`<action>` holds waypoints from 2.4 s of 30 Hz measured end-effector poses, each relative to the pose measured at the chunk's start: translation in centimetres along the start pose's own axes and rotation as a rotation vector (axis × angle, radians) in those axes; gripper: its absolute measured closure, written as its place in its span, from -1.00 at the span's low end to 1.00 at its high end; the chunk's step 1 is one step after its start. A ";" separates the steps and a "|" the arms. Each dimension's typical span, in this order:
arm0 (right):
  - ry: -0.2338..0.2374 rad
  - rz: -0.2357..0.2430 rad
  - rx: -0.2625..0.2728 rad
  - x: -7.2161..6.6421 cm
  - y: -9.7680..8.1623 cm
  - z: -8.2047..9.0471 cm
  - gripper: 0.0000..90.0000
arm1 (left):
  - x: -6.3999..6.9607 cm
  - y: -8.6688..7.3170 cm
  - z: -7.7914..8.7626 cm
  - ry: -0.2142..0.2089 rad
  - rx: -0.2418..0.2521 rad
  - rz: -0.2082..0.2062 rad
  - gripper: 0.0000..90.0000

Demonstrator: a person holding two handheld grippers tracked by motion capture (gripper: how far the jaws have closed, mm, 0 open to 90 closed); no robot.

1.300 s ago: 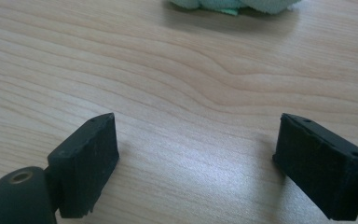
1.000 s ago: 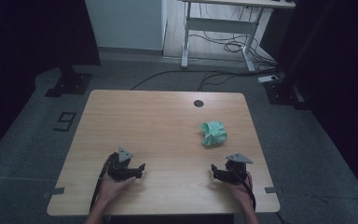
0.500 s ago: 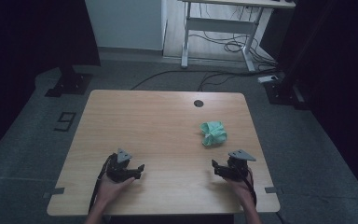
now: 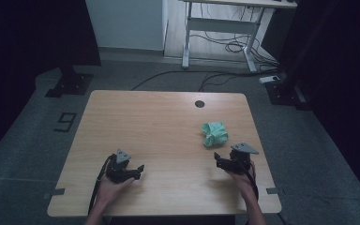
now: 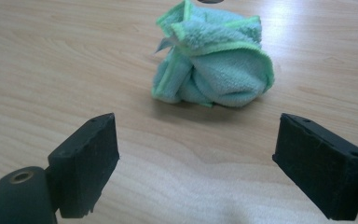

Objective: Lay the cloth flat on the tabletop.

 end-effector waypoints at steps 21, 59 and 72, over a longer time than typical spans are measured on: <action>0.039 -0.010 0.013 0.6 4.1 -2.6 -0.69 | -0.2 -0.1 0.7 -0.014 0.014 0.012 -0.50; 0.024 -0.062 -0.158 2.8 1.5 -11.8 -0.33 | -0.5 -1.3 0.3 -0.021 -0.047 -0.002 -0.49; 0.094 -0.112 -0.123 2.7 1.4 -11.1 0.37 | -0.4 -1.5 0.2 -0.019 -0.056 -0.009 -0.49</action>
Point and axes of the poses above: each handheld gripper's, and its own axes: z roughly backward along the jaws, y roughly out of its top, x roughly to its right, the point moved 10 cm from there along -z, roughly forward along the jaws, and after that the axes turned 10 degrees about z, right-handed, at the moved point
